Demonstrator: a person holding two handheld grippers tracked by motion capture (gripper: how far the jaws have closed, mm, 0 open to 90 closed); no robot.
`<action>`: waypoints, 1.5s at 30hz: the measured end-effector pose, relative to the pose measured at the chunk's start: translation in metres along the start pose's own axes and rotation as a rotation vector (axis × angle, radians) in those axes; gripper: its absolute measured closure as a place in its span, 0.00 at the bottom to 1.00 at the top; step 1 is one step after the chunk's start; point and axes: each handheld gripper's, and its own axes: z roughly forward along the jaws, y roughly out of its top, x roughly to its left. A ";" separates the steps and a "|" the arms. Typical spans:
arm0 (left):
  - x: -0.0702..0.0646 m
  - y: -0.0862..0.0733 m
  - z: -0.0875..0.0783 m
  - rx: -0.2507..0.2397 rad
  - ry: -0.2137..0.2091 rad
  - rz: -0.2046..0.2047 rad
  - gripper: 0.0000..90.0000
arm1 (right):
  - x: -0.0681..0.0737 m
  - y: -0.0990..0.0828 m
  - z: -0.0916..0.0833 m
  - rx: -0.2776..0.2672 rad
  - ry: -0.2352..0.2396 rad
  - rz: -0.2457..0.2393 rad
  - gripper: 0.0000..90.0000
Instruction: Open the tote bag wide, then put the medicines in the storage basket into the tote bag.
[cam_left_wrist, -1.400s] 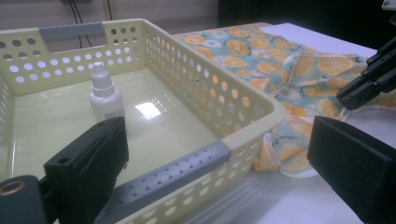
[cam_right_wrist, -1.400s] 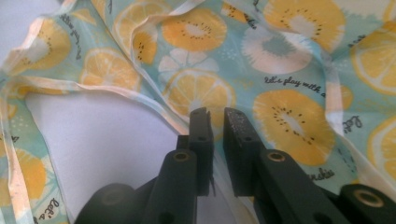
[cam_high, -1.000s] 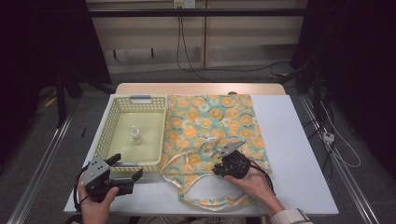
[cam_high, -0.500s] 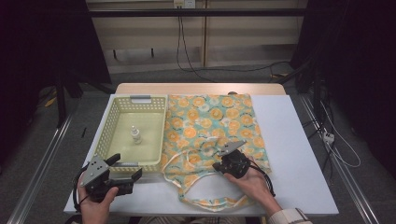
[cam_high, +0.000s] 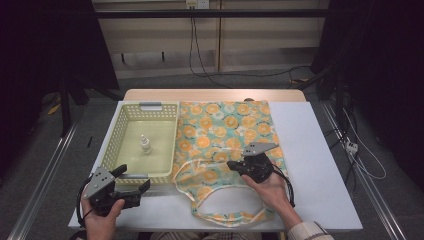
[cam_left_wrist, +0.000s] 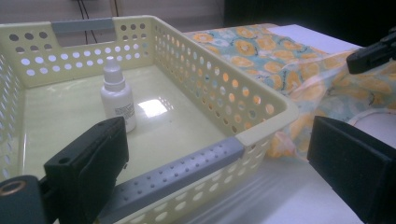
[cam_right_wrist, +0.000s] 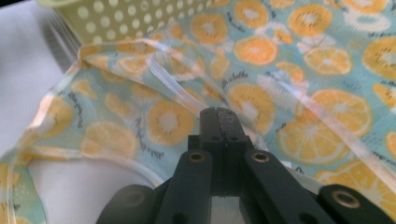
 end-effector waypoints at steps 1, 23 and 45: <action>0.001 0.000 0.000 0.000 0.003 0.005 0.06 | -0.001 0.002 -0.001 -0.012 0.002 0.005 1.00; -0.001 0.002 0.002 -0.003 -0.010 0.003 0.06 | -0.014 0.050 -0.031 -0.198 -0.023 0.005 1.00; 0.006 0.024 0.010 0.109 -0.093 0.072 0.06 | -0.027 0.049 -0.031 -0.197 -0.006 0.037 1.00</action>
